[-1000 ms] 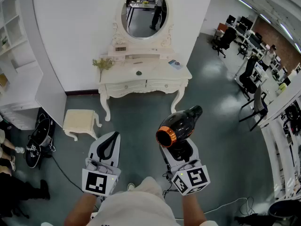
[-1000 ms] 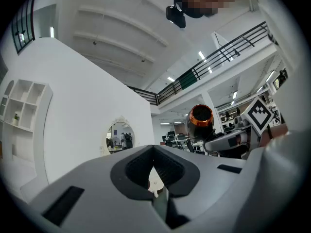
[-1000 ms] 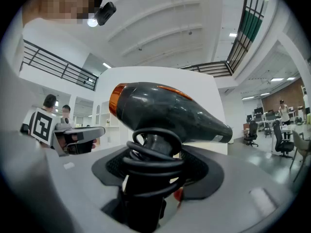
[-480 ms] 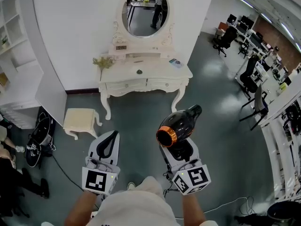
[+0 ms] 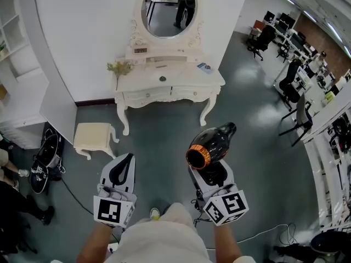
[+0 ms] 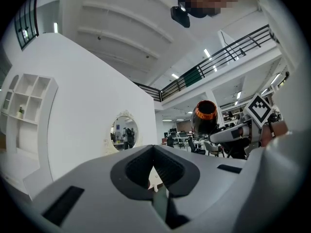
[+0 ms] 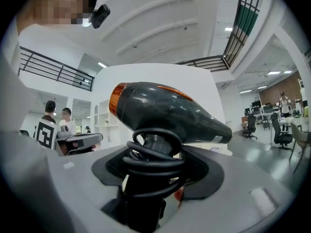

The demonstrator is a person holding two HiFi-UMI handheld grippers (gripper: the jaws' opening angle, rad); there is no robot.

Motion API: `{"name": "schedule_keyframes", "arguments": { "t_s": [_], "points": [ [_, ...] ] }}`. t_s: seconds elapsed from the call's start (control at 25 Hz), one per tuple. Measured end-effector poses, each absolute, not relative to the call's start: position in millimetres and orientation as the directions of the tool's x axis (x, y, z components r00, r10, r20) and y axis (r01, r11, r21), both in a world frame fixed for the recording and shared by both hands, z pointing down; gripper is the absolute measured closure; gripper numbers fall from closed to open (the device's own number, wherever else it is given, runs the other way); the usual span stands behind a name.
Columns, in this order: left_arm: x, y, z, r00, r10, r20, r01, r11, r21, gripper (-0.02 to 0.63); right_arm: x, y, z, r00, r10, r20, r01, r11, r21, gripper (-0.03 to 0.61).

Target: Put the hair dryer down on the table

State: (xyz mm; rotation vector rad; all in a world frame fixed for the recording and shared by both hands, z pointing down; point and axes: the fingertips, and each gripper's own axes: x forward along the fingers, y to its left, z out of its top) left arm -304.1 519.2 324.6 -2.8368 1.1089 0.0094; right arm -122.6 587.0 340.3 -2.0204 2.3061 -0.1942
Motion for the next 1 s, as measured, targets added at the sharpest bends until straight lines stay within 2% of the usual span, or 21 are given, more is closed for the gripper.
{"name": "schedule_keyframes", "arguments": {
  "t_s": [0.6,1.0],
  "points": [
    [-289.6,492.2,330.0,0.775,-0.632,-0.021,-0.632,-0.773,-0.059,0.604,-109.3,587.6,345.7,-0.052,-0.995,0.084,-0.987,0.039,-0.157,0.267],
    [-239.6,425.6,332.4,0.767,-0.641,-0.013,-0.641,-0.766,-0.040,0.604,-60.7,517.0,357.1,-0.078,-0.992,0.098,-0.982,0.059,-0.181,0.267]
  ]
}}
